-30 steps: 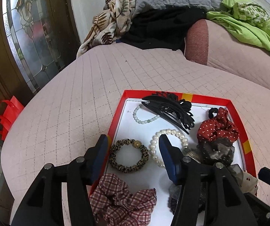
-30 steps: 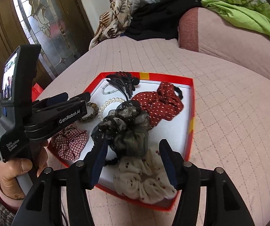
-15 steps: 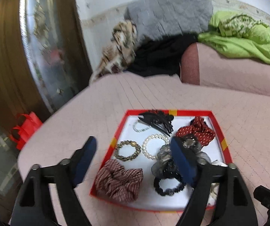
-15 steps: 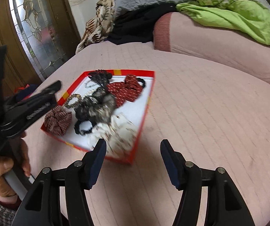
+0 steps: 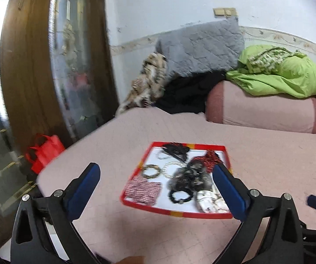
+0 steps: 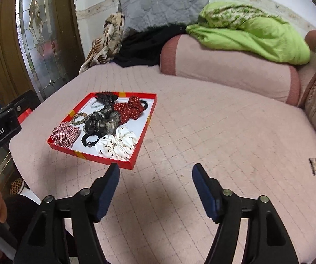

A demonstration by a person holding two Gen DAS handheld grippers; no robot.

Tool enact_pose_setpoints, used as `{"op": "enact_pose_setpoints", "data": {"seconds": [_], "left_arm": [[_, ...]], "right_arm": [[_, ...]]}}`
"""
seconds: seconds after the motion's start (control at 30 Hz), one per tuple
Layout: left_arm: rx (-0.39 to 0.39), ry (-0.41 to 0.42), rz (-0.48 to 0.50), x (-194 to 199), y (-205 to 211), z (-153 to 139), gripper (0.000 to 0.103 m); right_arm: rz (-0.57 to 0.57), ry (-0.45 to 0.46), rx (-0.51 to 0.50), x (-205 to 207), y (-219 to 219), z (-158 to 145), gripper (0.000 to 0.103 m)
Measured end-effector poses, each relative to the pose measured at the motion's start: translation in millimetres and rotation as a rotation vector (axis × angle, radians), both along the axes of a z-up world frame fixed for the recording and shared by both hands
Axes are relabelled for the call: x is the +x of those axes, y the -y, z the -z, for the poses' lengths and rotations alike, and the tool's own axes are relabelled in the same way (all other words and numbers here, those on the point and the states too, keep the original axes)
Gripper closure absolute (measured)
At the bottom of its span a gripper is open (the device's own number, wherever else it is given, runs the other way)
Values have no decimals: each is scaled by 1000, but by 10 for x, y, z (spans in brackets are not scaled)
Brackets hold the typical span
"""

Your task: Organize jewelry

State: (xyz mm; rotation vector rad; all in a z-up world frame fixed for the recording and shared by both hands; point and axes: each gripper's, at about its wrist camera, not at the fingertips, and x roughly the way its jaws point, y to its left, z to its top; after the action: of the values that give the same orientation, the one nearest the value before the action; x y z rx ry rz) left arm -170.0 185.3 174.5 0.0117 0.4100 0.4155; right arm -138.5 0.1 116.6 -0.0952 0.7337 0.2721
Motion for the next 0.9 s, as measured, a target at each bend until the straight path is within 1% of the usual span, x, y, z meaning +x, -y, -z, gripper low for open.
{"op": "enact_pose_setpoints", "data": {"seconds": [0.03, 0.1, 0.33, 0.57, 0.9], "left_arm": [[11, 17, -10, -69, 25, -35, 1], [3, 33, 1, -176, 50, -86, 1], [-75, -2, 56, -391, 41, -162, 1], [-90, -38, 72, -501, 56, -88, 1], [-136, -95, 83, -474, -30, 82, 1]], "right_arm": [[8, 13, -3, -52, 11, -27, 26], [20, 34, -6, -131, 29, -78, 24], [58, 50, -1, -273, 58, -170, 22], [48, 43, -12, -352, -22, -145, 20], [36, 46, -42, -424, -150, -109, 19]]}}
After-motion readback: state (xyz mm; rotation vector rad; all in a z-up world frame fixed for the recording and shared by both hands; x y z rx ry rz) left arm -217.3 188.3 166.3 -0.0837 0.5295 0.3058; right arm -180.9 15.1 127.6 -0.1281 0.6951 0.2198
